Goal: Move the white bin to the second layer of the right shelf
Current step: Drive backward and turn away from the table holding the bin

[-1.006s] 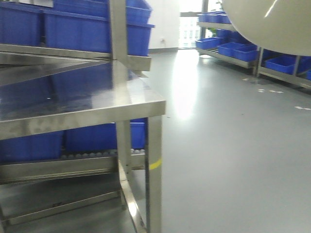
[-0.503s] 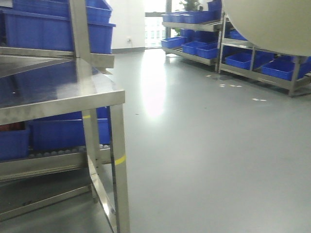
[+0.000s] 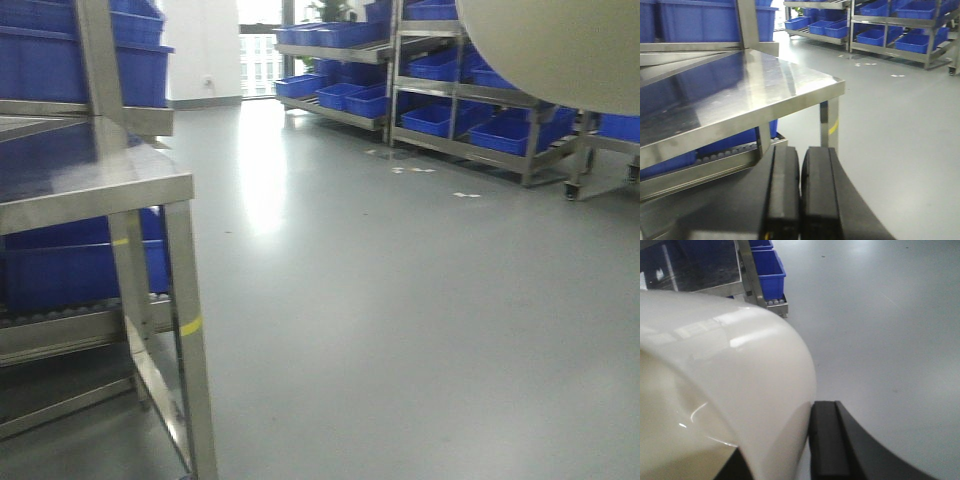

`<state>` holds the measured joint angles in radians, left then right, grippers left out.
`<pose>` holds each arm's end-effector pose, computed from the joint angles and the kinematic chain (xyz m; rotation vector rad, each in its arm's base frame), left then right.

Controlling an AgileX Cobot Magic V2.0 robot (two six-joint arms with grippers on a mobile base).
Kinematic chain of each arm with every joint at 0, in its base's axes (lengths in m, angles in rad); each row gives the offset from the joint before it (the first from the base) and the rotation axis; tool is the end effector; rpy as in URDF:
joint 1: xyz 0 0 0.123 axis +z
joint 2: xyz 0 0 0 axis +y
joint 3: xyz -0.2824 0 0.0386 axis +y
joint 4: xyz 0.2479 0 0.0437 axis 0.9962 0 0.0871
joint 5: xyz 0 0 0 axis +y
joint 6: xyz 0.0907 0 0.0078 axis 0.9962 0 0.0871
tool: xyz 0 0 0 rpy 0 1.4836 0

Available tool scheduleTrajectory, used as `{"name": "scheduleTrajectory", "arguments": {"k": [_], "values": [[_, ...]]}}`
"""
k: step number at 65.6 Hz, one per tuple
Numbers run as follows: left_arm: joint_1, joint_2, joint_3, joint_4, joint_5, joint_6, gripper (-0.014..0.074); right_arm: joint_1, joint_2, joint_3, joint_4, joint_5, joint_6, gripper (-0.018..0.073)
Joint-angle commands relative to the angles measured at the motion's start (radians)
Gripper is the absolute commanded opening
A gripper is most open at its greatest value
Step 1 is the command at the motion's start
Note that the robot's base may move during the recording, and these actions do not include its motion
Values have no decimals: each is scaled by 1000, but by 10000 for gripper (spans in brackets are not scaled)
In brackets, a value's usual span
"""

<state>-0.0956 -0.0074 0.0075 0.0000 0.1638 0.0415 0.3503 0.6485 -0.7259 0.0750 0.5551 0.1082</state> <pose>0.0557 -0.0053 0.1961 0.1129 1.6438 -0.0413 0.1172 0.0467 0.3524 -0.2023 1.9689 0.3805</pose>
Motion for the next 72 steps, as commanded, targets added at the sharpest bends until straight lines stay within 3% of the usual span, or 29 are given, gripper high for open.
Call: {"name": "scheduleTrajectory", "arguments": {"k": [1,72], "values": [[-6,-14,37,0,-86,-3,85,-4,-3,-30,-3,-98,-2,52],[-6,-14,37,0,-86,-3,85,-4,-3,-30,-3,-98,-2,52]]}}
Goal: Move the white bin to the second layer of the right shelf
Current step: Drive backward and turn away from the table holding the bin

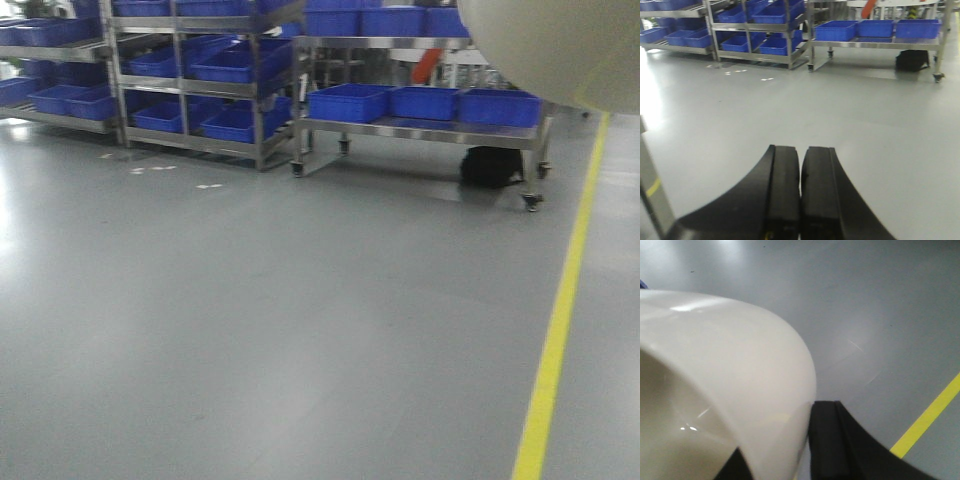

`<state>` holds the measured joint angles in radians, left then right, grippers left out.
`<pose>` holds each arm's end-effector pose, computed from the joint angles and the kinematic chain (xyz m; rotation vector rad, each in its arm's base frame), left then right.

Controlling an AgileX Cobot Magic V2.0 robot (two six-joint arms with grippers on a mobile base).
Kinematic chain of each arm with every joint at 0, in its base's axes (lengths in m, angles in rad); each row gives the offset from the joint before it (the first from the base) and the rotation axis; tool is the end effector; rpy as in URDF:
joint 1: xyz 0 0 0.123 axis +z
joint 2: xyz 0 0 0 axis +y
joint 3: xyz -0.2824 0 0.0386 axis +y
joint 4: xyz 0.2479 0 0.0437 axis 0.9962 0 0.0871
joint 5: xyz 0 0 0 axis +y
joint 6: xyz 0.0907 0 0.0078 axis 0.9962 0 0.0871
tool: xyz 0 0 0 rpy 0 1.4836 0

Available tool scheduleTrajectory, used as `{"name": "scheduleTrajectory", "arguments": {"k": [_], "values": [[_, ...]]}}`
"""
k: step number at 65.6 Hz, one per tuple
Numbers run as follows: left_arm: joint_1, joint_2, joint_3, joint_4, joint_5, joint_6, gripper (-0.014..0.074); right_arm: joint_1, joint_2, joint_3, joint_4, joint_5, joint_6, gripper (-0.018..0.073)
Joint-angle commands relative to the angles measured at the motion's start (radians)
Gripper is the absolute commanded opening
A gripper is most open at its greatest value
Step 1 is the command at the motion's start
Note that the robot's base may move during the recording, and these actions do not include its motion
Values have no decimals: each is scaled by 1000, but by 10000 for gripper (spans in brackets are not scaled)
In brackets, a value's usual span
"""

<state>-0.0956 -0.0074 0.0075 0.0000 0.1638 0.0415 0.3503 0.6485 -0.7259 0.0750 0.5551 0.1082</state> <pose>0.0557 -0.0053 0.1961 0.1129 1.6438 -0.0413 0.1172 0.0467 0.3524 -0.2023 1.9689 0.3805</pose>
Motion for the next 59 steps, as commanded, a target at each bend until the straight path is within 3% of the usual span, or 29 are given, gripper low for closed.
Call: {"name": "scheduleTrajectory", "arguments": {"k": [1,59], "values": [[-6,-14,37,0,-86,-3,85,-4,-3,-30,-3,-98,-2,52],[-6,-14,37,0,-86,-3,85,-4,-3,-30,-3,-98,-2,52]]}}
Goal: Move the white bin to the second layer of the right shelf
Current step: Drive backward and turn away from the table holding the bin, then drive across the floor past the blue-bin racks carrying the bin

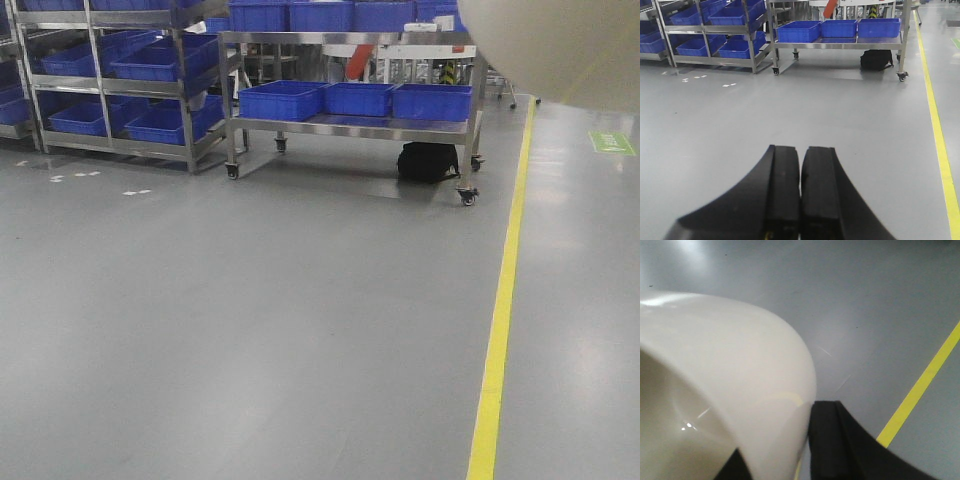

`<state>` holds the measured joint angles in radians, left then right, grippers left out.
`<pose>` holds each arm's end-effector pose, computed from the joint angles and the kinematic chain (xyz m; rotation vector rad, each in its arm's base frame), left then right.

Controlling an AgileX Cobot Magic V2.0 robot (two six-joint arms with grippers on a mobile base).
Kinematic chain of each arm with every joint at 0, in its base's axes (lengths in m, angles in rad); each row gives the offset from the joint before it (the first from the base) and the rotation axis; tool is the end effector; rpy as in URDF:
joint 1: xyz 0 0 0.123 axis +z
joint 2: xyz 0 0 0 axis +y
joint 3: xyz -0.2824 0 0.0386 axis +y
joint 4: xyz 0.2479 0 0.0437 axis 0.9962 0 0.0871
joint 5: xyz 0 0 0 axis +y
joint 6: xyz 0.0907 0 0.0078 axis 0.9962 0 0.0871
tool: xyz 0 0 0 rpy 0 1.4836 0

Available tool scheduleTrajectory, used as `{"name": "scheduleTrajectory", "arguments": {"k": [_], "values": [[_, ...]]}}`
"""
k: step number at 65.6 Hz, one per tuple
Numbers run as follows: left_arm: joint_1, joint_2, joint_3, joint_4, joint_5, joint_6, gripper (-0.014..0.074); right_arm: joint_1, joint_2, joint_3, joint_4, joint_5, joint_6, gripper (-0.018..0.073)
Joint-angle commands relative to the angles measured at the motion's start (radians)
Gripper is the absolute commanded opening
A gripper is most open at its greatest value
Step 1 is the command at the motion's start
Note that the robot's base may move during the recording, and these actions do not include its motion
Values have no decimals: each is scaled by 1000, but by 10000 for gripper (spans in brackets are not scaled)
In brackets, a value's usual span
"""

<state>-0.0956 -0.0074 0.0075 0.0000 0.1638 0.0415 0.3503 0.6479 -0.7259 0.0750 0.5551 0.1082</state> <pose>0.0557 -0.0053 0.1961 0.1129 1.6438 -0.0413 0.1171 0.0466 0.3525 -0.2023 1.9683 0.3806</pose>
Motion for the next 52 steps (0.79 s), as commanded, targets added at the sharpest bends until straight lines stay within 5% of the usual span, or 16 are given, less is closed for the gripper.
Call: {"name": "scheduleTrajectory", "arguments": {"k": [1,52], "values": [[-6,-14,37,0,-86,-3,85,-4,-2,-30,-3,-98,-2,52],[-6,-14,37,0,-86,-3,85,-4,-2,-30,-3,-98,-2,52]]}}
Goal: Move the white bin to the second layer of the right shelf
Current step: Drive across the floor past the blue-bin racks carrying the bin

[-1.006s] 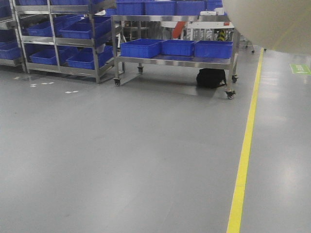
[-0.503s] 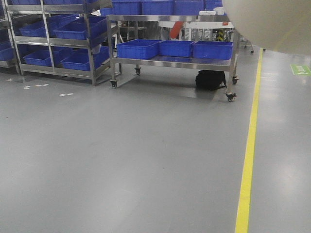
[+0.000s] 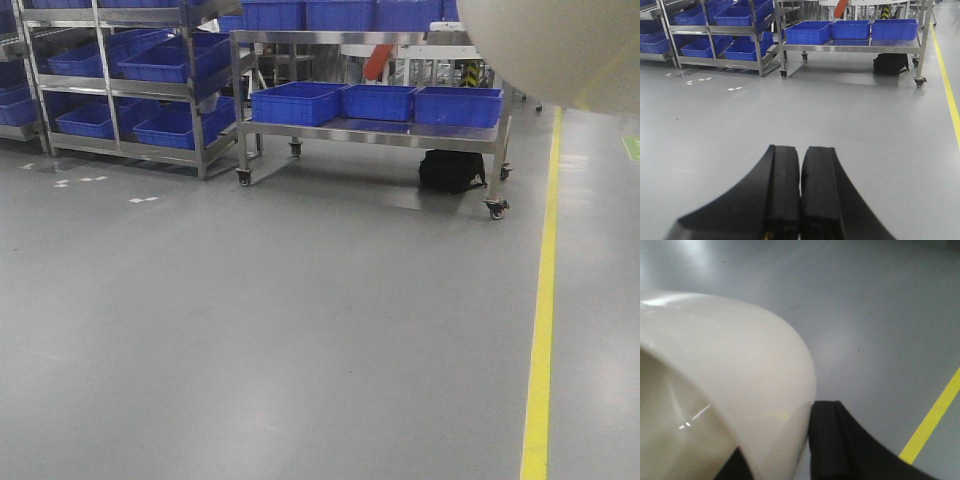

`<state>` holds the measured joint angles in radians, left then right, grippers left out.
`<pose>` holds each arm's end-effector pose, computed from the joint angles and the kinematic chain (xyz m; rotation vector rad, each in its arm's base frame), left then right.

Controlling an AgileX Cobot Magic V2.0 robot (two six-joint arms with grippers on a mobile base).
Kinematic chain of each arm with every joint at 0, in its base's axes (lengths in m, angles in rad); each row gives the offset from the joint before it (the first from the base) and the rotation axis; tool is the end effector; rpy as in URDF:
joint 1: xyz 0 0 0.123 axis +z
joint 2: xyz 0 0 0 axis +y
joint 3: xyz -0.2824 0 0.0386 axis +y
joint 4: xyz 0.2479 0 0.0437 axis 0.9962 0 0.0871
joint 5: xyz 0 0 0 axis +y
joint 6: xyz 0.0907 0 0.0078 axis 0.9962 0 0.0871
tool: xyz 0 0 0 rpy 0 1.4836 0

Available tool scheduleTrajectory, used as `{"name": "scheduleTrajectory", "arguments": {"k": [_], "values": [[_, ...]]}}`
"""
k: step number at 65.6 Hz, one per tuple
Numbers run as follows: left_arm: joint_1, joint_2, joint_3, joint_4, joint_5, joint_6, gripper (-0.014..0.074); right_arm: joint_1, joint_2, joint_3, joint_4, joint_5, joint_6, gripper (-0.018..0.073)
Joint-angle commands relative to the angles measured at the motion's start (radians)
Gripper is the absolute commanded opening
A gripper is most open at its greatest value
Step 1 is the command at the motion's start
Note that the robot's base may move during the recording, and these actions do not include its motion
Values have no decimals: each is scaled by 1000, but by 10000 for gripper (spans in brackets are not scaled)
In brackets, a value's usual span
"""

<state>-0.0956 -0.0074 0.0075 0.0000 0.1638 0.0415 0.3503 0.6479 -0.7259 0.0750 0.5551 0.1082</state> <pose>0.0557 -0.0053 0.1961 0.1129 1.6438 -0.0413 0.1171 0.0466 0.3525 -0.2023 1.9683 0.3806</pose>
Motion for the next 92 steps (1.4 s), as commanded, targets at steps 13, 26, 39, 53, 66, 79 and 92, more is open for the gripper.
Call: {"name": "scheduleTrajectory", "arguments": {"k": [13,26,39,53,66,79,92], "values": [[-6,-14,37,0,-86,-3,85,-4,-2,-30,-3,-98,-2,52],[-6,-14,37,0,-86,-3,85,-4,-2,-30,-3,-98,-2,52],[-6,-14,37,0,-86,-3,85,-4,-2,-30,-3,-98,-2,52],[-6,-14,37,0,-86,-3,85,-4,-2,-30,-3,-98,-2,52],[-6,-14,37,0,-86,-3,85,-4,-2,-30,-3,-98,-2,52],[-6,-14,37,0,-86,-3,85,-4,-2,-30,-3,-98,-2,52],[-6,-14,37,0,-86,-3,85,-4,-2,-30,-3,-98,-2,52]]}}
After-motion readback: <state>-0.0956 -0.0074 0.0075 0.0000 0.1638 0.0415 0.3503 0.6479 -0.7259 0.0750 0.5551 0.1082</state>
